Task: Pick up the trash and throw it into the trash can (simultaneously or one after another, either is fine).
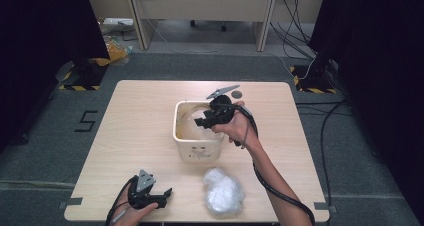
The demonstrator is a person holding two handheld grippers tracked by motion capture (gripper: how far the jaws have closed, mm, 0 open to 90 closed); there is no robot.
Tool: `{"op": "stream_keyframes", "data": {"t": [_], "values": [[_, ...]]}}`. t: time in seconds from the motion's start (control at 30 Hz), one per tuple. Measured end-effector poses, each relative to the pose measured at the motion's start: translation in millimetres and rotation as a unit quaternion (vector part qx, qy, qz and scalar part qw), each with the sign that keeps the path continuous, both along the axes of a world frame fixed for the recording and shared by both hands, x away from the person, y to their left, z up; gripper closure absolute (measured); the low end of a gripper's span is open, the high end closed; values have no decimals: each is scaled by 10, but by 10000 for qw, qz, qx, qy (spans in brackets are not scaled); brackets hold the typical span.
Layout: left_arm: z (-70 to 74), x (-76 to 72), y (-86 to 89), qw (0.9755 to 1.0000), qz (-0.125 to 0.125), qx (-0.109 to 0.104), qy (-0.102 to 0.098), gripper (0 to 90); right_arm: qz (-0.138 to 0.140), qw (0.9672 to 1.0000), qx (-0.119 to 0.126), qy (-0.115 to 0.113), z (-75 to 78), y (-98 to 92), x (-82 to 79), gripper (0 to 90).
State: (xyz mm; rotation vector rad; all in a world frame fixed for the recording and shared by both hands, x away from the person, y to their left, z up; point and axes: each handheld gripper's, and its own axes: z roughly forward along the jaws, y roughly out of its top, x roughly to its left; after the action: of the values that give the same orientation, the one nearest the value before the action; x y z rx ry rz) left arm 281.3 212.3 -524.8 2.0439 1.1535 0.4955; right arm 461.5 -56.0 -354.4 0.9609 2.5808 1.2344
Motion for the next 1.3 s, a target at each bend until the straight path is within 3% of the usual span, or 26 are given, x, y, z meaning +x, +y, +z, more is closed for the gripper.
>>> {"op": "stream_keyframes", "data": {"t": [0.2, 0.37, 0.73, 1.3], "values": [[4, 1, -1, 10000, 3, 1, 20, 133, -25, 9993, 339, -176, 152, -302, -154, 433], [6, 5, -3, 10000, 3, -10, 27, 132, -98, 9985, 445, -301, 148, -558, -300, 415], [15, 44, -15, 10000, -18, 33, 65, 132, -162, 9978, 574, -286, -148, -978, -701, 388], [11, 110, -23, 10000, 15, -3, 54, 132, -114, 9975, 666, -203, -562, -1129, -1182, 346]]}}
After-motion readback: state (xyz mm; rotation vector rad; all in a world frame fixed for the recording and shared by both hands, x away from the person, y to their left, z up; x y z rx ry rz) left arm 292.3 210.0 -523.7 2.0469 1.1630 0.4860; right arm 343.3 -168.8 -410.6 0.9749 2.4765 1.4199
